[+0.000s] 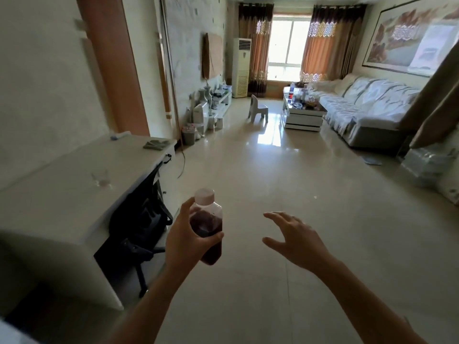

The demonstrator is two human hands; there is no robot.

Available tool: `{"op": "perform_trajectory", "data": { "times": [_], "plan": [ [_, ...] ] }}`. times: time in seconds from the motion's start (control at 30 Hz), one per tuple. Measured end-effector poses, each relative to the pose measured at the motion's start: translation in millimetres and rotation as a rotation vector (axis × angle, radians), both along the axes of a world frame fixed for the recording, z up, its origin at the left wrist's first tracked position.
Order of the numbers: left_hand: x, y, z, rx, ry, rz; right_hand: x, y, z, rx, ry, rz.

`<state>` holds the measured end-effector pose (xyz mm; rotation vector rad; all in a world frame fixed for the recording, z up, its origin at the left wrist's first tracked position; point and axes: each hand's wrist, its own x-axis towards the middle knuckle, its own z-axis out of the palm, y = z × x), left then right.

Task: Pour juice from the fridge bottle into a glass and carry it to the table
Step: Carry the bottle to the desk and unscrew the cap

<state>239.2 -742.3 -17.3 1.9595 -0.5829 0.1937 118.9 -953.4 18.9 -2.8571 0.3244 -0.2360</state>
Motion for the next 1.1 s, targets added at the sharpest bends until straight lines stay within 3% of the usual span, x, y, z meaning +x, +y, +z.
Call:
{"op": "perform_trajectory", "data": {
  "times": [0.47, 0.8, 1.1],
  "plan": [
    [227, -40, -14, 0.025, -0.013, 0.442, 345, -79, -30, 0.026, 0.084, 0.446],
    [358, -8, -29, 0.084, 0.007, 0.694, 548, -37, -26, -0.012, 0.124, 0.764],
    [517, 6, -41, 0.123, 0.03, 0.804, 709, -3, -19, 0.018, 0.179, 0.855]
  ]
}}
